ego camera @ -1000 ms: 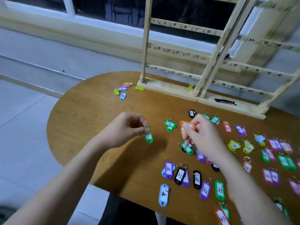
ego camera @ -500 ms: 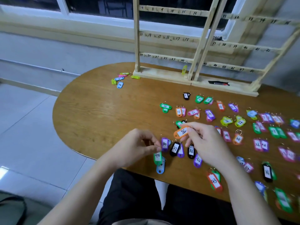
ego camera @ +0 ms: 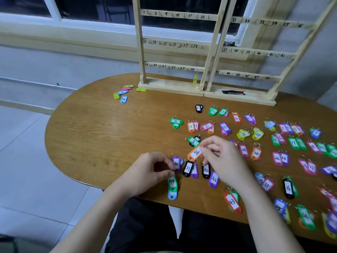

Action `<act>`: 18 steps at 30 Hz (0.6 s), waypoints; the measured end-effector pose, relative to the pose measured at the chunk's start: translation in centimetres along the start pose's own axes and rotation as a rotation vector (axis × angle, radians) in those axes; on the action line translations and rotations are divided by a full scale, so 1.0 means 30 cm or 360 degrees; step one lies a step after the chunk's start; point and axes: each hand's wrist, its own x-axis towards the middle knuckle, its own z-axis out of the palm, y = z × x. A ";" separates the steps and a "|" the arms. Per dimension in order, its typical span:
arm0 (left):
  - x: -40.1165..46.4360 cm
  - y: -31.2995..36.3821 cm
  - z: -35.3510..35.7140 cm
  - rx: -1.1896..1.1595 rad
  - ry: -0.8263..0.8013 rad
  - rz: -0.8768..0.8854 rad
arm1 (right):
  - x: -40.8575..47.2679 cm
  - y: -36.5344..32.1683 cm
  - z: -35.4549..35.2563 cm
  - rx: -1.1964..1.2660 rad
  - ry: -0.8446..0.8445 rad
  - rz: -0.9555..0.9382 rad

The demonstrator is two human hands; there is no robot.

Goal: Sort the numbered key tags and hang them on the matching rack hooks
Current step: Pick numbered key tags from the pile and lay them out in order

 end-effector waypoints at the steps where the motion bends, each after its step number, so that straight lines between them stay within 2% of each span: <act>1: 0.003 -0.004 -0.002 -0.0005 0.0001 -0.0006 | 0.004 0.000 0.001 -0.0003 0.0007 0.0008; 12: 0.082 -0.048 -0.080 -0.0123 0.0193 -0.0144 | 0.093 0.027 -0.021 -0.0120 0.0094 0.0065; 18: 0.222 -0.004 -0.075 -0.0180 0.0226 -0.0074 | 0.133 0.077 -0.083 -0.0150 0.0186 0.0149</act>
